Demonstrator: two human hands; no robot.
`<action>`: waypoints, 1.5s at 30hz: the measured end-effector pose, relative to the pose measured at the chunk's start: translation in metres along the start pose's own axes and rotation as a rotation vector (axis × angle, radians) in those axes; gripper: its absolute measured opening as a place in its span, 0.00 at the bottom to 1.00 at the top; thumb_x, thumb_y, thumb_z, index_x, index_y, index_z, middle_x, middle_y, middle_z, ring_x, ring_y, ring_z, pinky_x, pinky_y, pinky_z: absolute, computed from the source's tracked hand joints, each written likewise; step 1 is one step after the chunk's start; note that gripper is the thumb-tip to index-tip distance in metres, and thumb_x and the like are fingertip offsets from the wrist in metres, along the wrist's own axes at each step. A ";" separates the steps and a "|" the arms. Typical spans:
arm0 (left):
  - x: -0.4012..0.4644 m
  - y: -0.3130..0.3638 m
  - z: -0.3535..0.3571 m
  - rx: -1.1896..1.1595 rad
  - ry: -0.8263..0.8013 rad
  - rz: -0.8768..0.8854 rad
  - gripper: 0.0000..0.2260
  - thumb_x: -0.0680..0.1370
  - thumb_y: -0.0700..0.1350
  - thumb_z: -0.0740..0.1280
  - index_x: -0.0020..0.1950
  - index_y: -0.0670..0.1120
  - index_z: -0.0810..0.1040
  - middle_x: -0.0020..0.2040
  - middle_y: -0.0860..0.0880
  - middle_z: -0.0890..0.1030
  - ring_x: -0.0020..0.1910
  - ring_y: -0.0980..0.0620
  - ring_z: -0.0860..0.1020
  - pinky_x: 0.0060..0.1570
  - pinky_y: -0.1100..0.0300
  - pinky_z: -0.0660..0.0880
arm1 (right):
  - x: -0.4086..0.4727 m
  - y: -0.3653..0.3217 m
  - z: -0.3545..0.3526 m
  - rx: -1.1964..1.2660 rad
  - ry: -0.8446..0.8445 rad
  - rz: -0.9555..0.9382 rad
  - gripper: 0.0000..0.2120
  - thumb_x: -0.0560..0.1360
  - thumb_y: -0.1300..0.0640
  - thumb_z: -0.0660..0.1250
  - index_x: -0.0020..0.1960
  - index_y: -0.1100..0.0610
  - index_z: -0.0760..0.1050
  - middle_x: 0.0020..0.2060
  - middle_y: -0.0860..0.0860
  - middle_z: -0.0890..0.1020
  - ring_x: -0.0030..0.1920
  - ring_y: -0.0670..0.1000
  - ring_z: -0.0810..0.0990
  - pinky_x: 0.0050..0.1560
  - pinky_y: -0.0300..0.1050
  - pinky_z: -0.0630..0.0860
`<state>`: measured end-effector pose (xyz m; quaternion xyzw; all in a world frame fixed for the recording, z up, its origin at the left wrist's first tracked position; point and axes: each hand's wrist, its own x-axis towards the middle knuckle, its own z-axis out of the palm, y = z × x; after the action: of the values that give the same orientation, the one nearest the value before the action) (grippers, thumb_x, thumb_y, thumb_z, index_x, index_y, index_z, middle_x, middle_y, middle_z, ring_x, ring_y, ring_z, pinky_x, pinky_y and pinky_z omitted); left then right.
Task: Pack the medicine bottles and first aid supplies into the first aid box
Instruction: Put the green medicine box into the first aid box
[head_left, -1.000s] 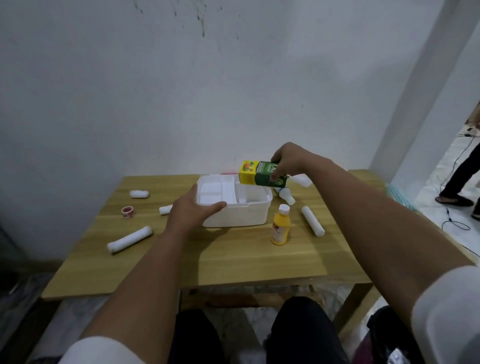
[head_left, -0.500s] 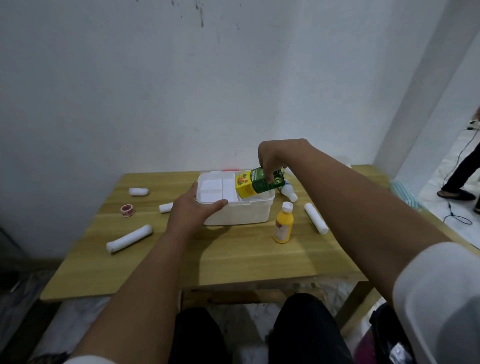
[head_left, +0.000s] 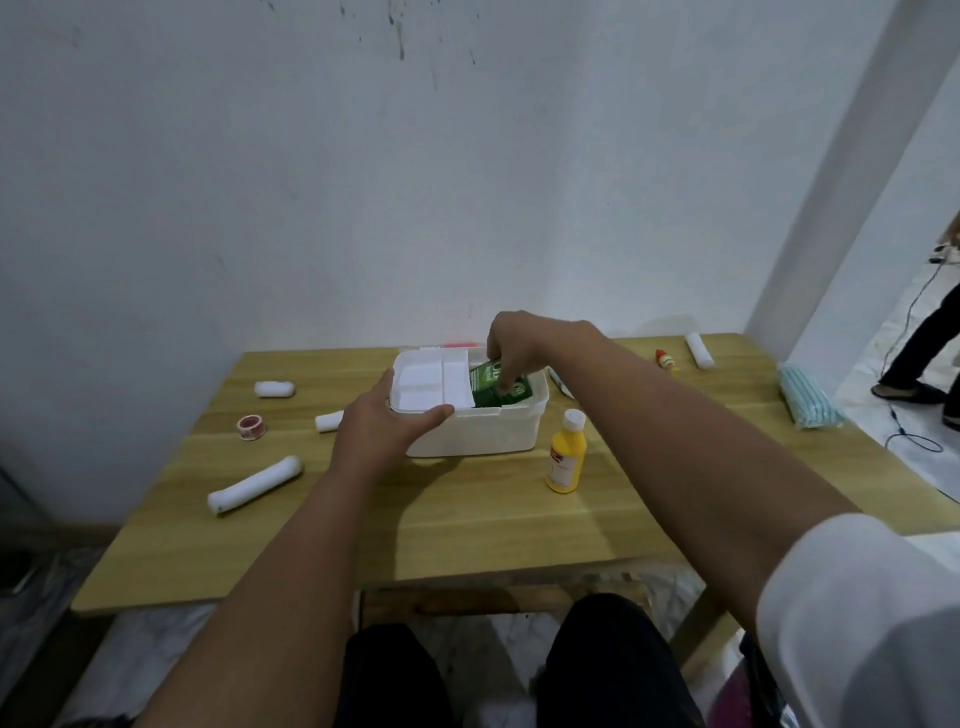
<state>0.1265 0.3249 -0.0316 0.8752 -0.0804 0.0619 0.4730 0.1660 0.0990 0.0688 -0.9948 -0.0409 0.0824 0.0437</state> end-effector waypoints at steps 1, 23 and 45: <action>0.000 0.000 0.000 -0.009 0.000 0.004 0.47 0.65 0.68 0.77 0.80 0.53 0.67 0.72 0.50 0.76 0.69 0.47 0.74 0.60 0.47 0.78 | 0.002 0.000 0.006 0.016 0.003 -0.011 0.25 0.65 0.52 0.85 0.58 0.60 0.84 0.45 0.51 0.84 0.48 0.55 0.82 0.46 0.47 0.80; -0.003 0.007 -0.002 0.013 -0.005 0.027 0.45 0.65 0.69 0.76 0.78 0.57 0.68 0.70 0.53 0.77 0.65 0.50 0.76 0.56 0.50 0.79 | 0.019 0.005 0.050 0.261 0.046 -0.083 0.13 0.69 0.56 0.80 0.34 0.52 0.75 0.33 0.49 0.77 0.35 0.49 0.75 0.38 0.44 0.72; 0.005 0.003 0.008 -0.091 -0.010 0.083 0.28 0.71 0.56 0.79 0.56 0.80 0.65 0.52 0.79 0.68 0.59 0.59 0.72 0.51 0.57 0.70 | 0.023 0.197 0.054 0.430 0.392 0.459 0.26 0.73 0.55 0.78 0.69 0.63 0.78 0.64 0.58 0.83 0.65 0.58 0.80 0.65 0.51 0.77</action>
<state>0.1309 0.3161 -0.0326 0.8490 -0.1217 0.0732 0.5089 0.1943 -0.0900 -0.0066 -0.9432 0.2106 -0.0951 0.2389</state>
